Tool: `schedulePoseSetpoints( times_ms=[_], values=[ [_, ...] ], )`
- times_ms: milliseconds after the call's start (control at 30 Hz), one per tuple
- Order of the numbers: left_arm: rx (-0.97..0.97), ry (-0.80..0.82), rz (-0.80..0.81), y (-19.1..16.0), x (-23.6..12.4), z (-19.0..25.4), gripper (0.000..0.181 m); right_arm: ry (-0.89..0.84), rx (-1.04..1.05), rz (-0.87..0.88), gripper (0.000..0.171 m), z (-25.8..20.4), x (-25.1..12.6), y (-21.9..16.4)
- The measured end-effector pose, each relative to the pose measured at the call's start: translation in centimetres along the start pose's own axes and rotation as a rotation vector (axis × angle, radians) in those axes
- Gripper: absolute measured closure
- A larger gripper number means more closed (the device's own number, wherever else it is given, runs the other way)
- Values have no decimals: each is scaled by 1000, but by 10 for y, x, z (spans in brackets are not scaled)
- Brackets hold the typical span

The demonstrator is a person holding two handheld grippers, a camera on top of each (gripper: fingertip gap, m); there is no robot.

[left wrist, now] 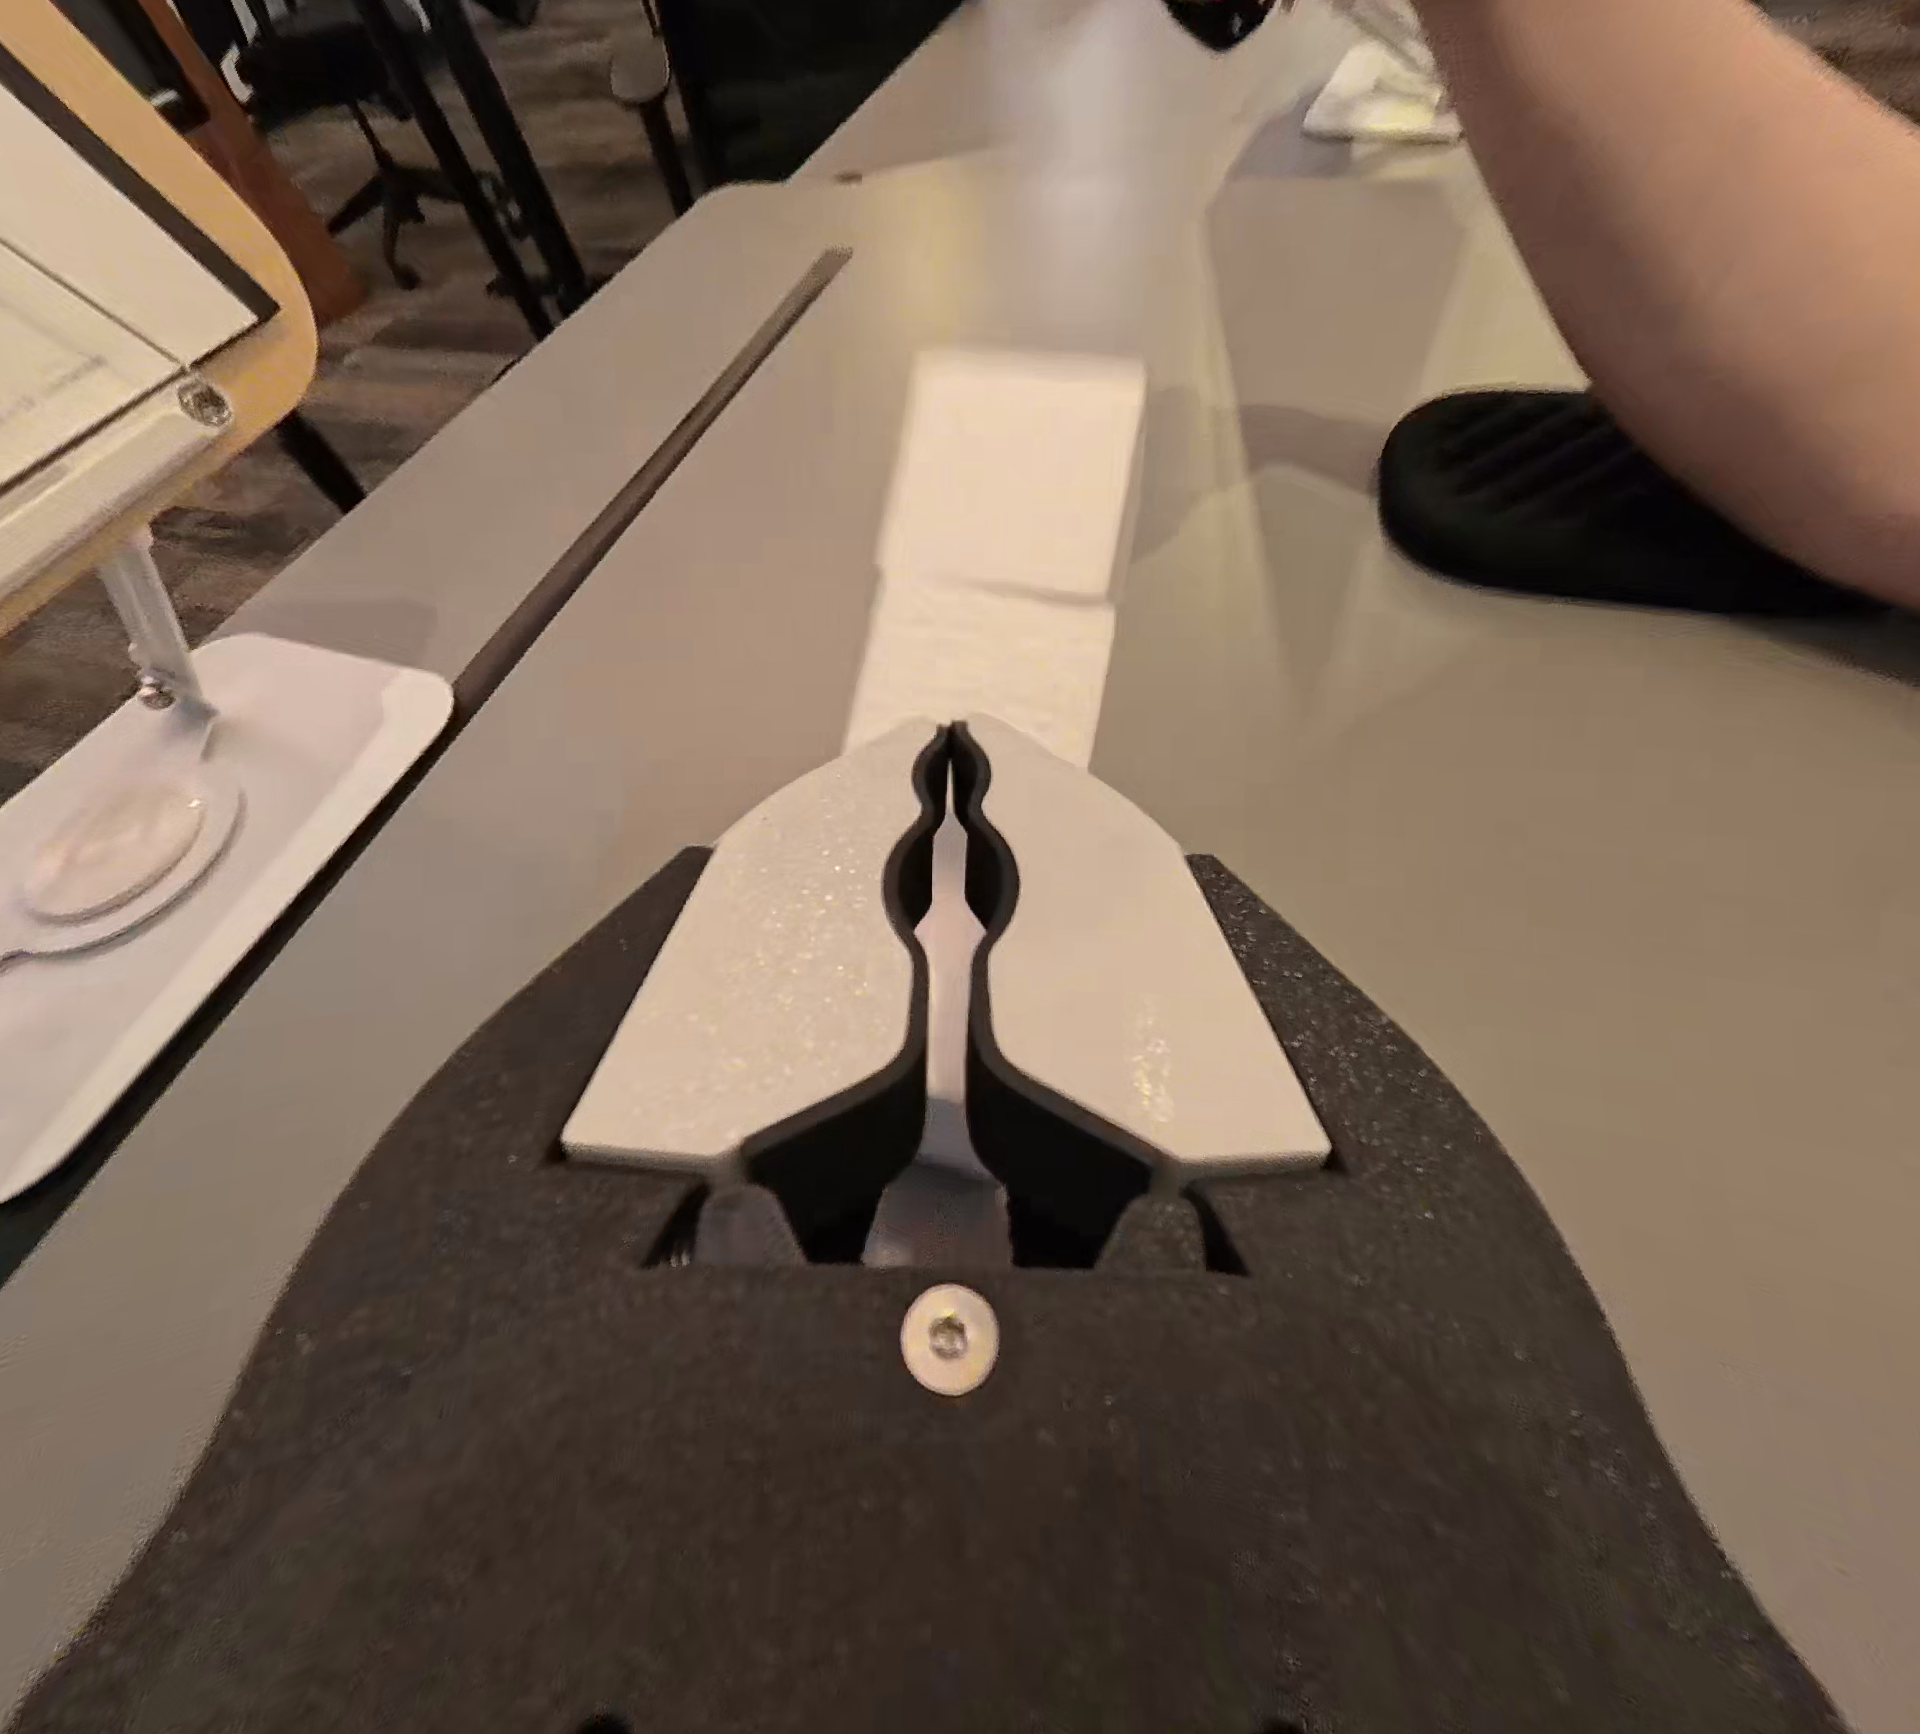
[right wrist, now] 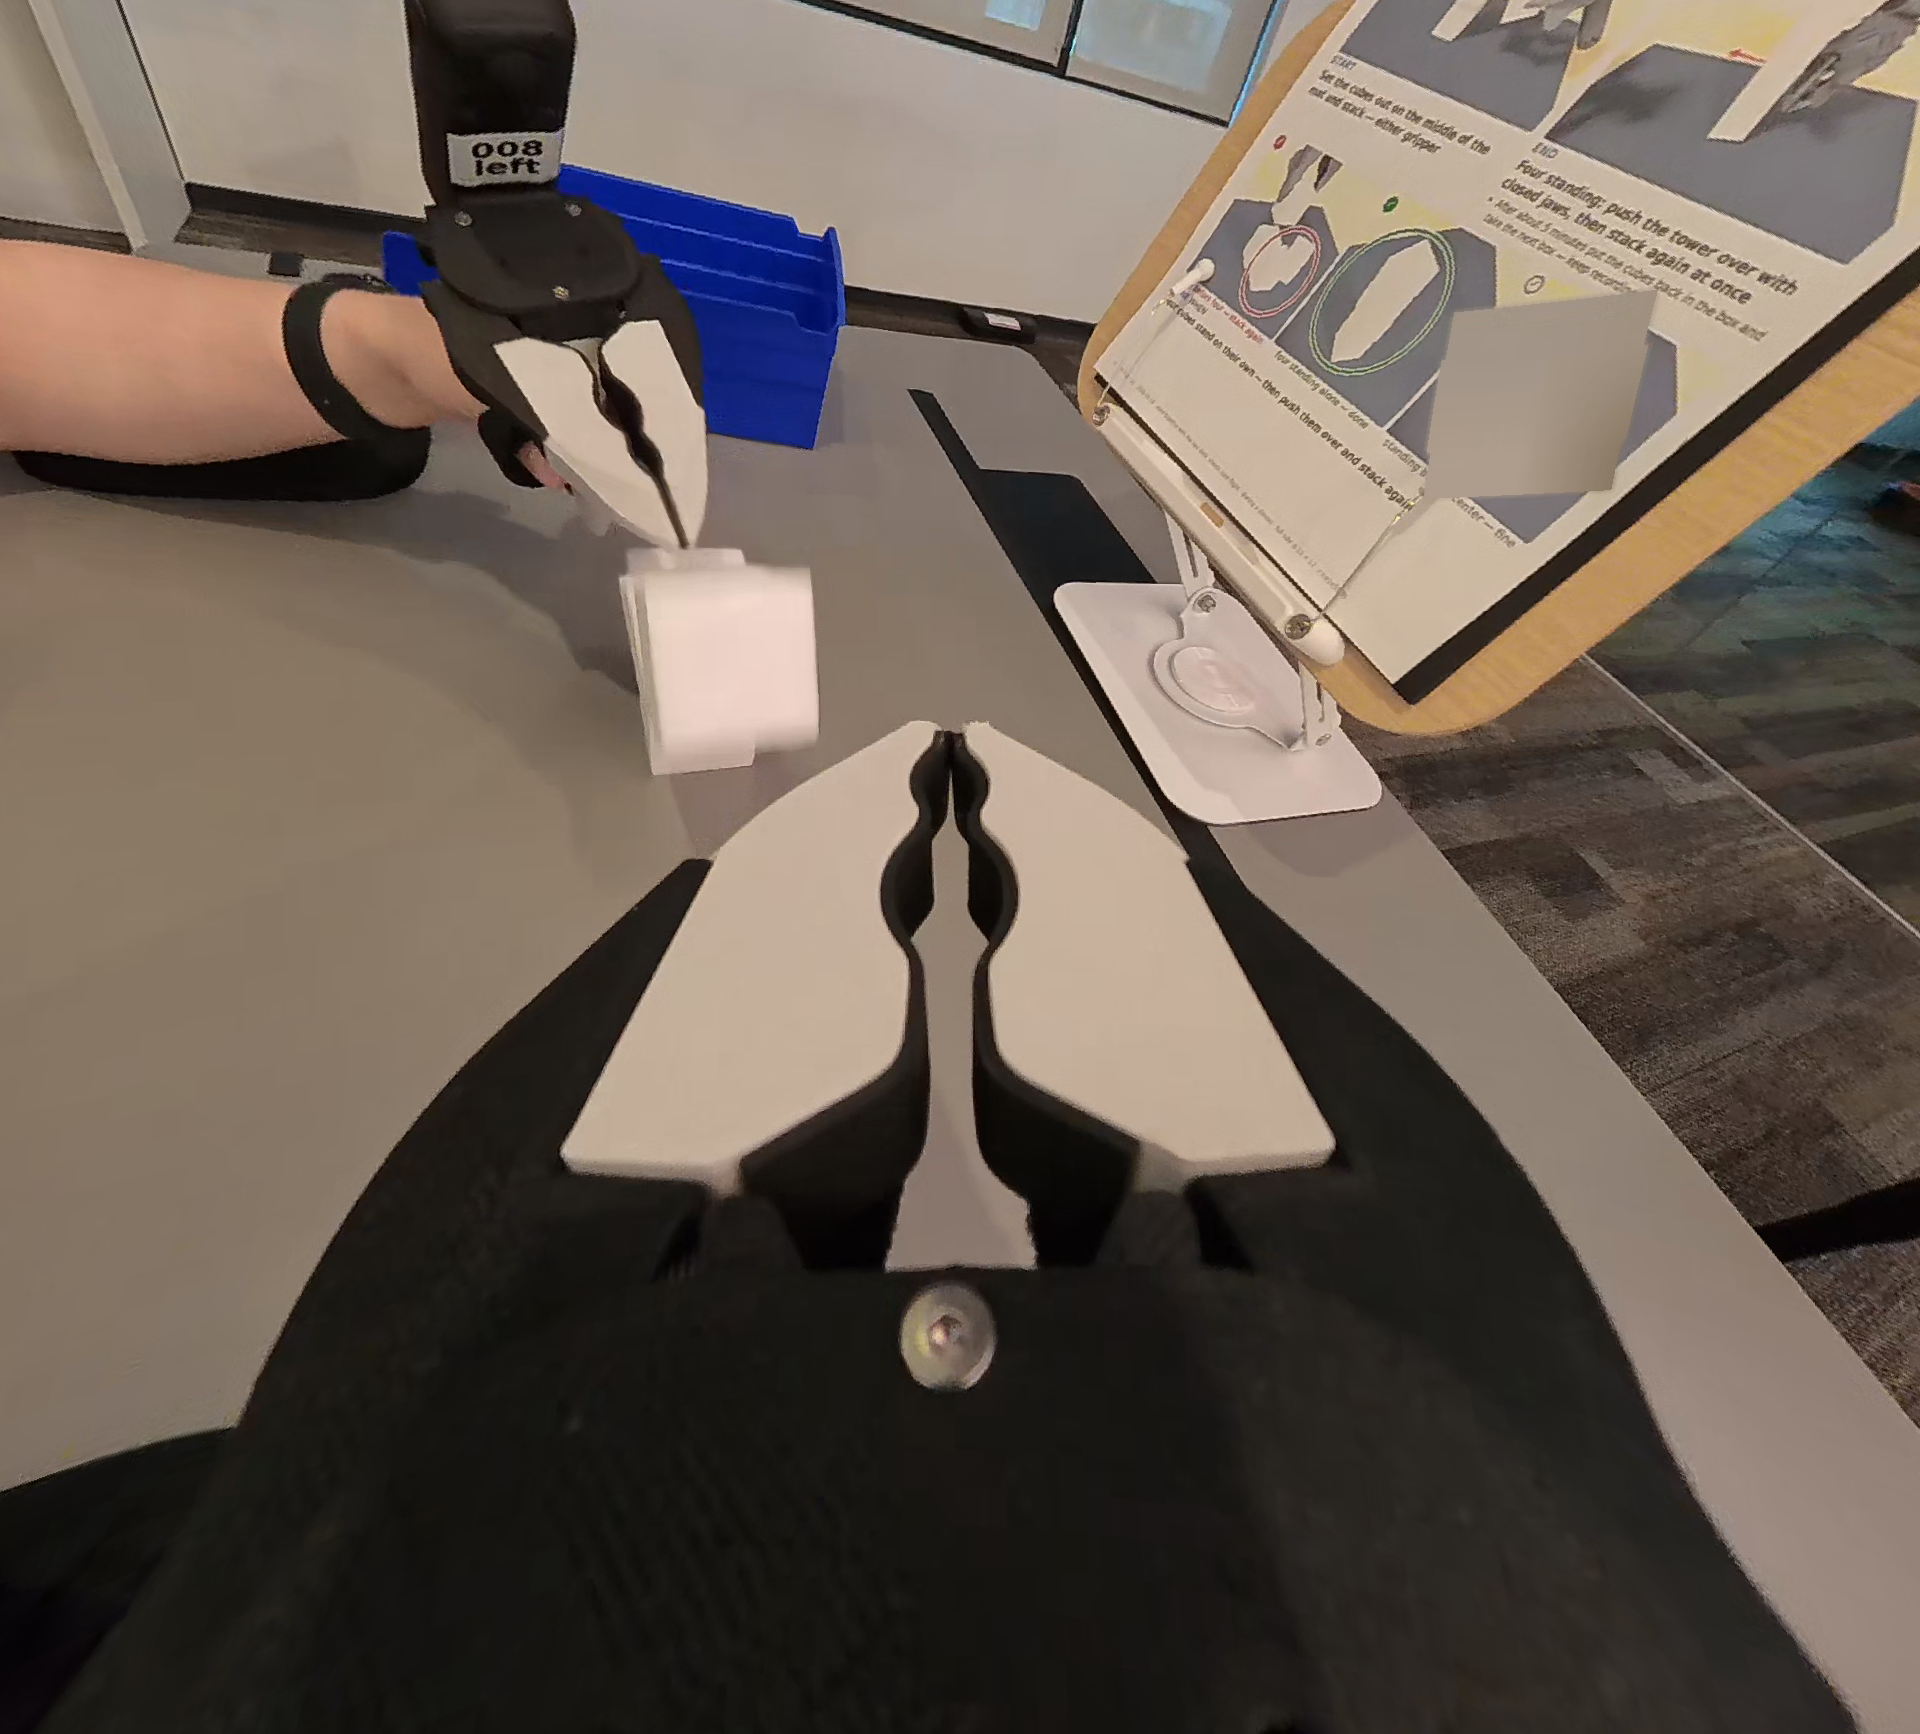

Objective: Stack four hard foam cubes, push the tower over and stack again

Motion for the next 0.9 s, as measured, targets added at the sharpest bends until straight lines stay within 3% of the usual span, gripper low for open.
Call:
schedulePoseSetpoints(
  times_ms=[200, 333, 700, 900],
  values=[
    [-356, -171, 307, 19, -12, 6, 181, -10, 15, -2, 171, 4, -2, -5],
    [-389, -208, 405, 30, -25, 5, 181, -10, 26, -25, 171, 5, 0, -10],
    [-281, -161, 376, 33, -31, 10, 181, 0, 36, -93, 171, 5, 8, -22],
    [-162, 133, -22, -10, -59, -35, 181, -3, 37, -121, 171, 5, 8, -25]
  ],
)
Point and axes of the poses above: each gripper's, where its closed fingertips meet, x out along the fingers, y out of its top, z = x × y across the jaws, the point moved 7 cm from there along -x, back along the fingers, and after that the axes turned 14 degrees about z, right-handed, at the moved point
